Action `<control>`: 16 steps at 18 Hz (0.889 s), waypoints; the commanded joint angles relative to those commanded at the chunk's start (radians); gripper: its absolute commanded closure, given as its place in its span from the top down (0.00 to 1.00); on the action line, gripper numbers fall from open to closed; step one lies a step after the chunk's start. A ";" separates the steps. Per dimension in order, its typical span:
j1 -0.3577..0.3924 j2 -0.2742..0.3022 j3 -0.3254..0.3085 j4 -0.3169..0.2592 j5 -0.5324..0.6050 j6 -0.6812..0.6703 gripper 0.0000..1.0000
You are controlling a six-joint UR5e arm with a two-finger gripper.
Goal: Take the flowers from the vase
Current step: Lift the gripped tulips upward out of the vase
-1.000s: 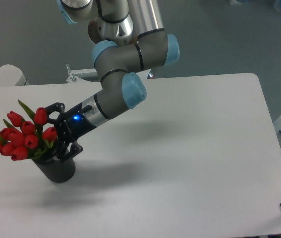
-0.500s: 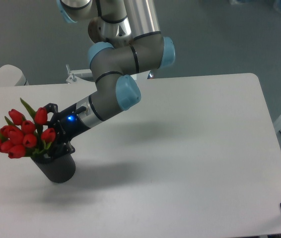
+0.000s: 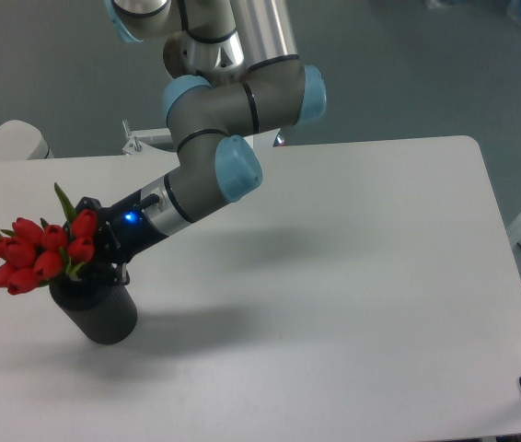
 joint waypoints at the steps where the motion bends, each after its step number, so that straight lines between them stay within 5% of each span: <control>1: 0.003 0.000 0.000 0.000 -0.012 -0.009 0.30; 4: 0.028 0.021 0.008 0.000 -0.034 -0.075 0.31; 10: 0.031 0.028 0.141 0.000 -0.043 -0.299 0.31; 16: 0.063 0.029 0.164 0.000 -0.097 -0.366 0.30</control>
